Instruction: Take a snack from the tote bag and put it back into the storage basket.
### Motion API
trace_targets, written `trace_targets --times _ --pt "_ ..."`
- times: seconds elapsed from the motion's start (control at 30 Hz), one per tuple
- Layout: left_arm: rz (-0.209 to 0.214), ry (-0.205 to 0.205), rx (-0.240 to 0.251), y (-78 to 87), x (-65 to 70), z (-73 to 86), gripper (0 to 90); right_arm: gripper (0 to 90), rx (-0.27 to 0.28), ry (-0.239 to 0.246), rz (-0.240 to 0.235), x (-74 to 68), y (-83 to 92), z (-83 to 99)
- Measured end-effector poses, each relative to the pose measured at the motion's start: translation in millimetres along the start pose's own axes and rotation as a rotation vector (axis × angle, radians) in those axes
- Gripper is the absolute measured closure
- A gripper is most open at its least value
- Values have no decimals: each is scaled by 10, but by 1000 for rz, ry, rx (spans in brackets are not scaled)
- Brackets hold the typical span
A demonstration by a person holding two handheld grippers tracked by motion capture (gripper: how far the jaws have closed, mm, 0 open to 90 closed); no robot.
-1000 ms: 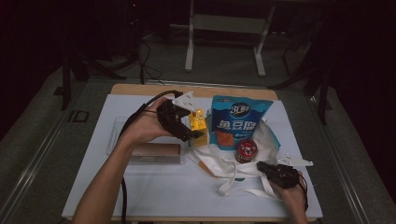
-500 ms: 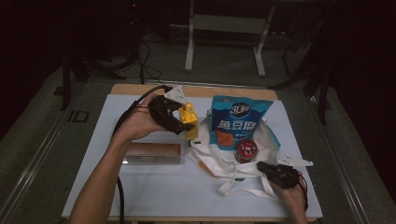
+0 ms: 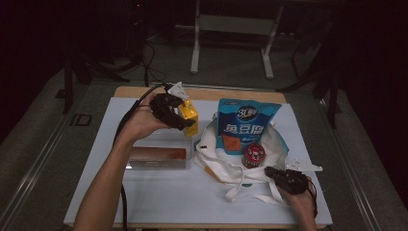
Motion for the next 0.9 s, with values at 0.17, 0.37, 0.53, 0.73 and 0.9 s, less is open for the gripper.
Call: trace_targets --times 0.17,0.37,0.53,0.73,0.9 --pt "-22 33 -17 -59 -58 2 283 815 0 0 0 0 0 0" --pt "-63 76 -31 -127 -152 23 282 814 1 0 0 1 0 0" --pt "-70 108 -24 -148 -192 35 283 814 1 0 -1 1 1 0" --pt "-117 151 -41 -184 -272 95 282 815 1 -2 -1 0 1 1" --pt "-144 192 -51 -192 -323 140 283 815 1 -3 -1 1 1 1"
Point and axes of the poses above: each handheld gripper's, and its own axes: y roughly backward along the jaws, z roughly out of its underside, x roughly to its right, the point moved 10 cm from there along -y, roughly forward along the jaws, and after that the axes turned 1 degree about -y, right-handed, at the moved point
